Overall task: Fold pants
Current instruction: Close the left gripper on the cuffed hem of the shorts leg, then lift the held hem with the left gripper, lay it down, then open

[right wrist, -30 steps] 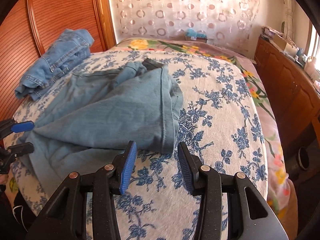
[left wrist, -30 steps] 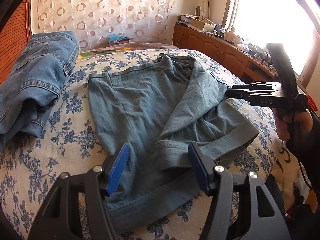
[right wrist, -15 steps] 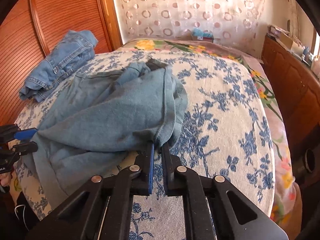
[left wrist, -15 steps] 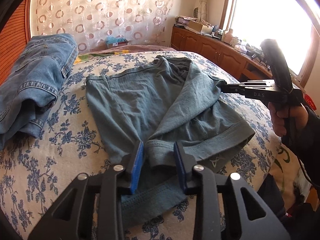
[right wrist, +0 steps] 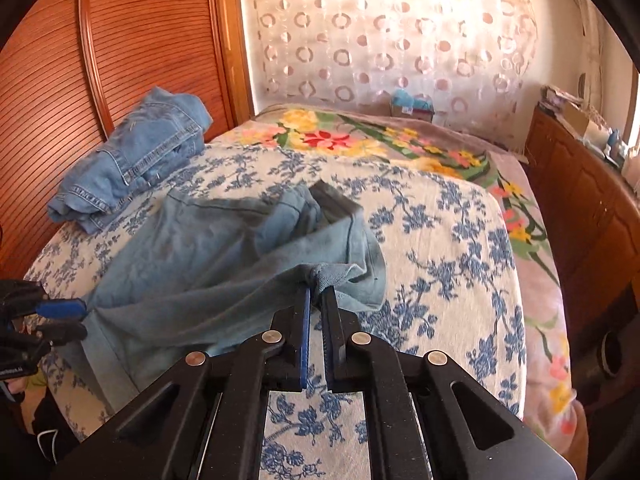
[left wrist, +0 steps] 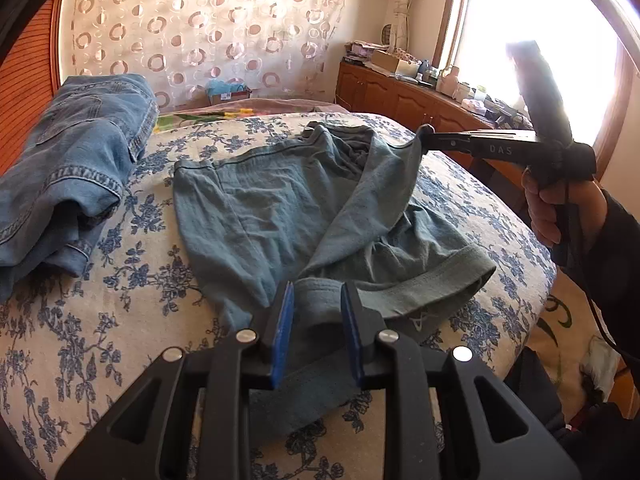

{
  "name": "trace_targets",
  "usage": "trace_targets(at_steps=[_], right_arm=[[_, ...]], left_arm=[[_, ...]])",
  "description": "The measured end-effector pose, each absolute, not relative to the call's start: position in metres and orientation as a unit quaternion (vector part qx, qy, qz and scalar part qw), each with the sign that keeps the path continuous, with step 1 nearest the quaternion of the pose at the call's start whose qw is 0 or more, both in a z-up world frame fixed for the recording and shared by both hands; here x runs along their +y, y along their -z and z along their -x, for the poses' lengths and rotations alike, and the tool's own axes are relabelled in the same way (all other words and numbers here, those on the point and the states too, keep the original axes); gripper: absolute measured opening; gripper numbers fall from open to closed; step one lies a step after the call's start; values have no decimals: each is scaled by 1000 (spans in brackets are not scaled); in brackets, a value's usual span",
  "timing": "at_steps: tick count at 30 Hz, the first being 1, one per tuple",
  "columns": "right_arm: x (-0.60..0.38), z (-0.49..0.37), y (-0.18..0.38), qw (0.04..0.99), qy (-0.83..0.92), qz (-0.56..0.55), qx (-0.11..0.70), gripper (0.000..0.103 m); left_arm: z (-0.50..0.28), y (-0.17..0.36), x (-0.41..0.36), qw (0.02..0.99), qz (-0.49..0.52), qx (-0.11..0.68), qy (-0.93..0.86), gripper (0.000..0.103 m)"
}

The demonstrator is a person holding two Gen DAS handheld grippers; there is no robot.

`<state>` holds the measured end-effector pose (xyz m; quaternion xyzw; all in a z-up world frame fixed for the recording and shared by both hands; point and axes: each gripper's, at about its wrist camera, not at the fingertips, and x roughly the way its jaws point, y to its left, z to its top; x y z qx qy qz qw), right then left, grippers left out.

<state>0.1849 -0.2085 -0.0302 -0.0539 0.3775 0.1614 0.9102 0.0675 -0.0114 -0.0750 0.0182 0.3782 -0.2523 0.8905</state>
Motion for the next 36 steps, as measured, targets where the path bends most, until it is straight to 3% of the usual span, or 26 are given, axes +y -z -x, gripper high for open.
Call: trace_targets(at_steps=[9,12,18,26,36], right_arm=[[-208,-185,33,908,-160,56,382,3],[-209,-189,36,908,-159,53,384,3],[-197,-210,33,908,-164,64,381,3],[-151,-239,4,915,-204,77,339,3],[-69,-255,-8,902,-280,90,317,2]], left_arm=[[-73,86,-15,882,-17,400,249,22],[-69,84,-16,884,-19,392,256,11],[-62,63,-10,892,-5,366,264,6],[-47,46,13,902,7,352,250,5],[-31,67,45,897,30,379,226,5]])
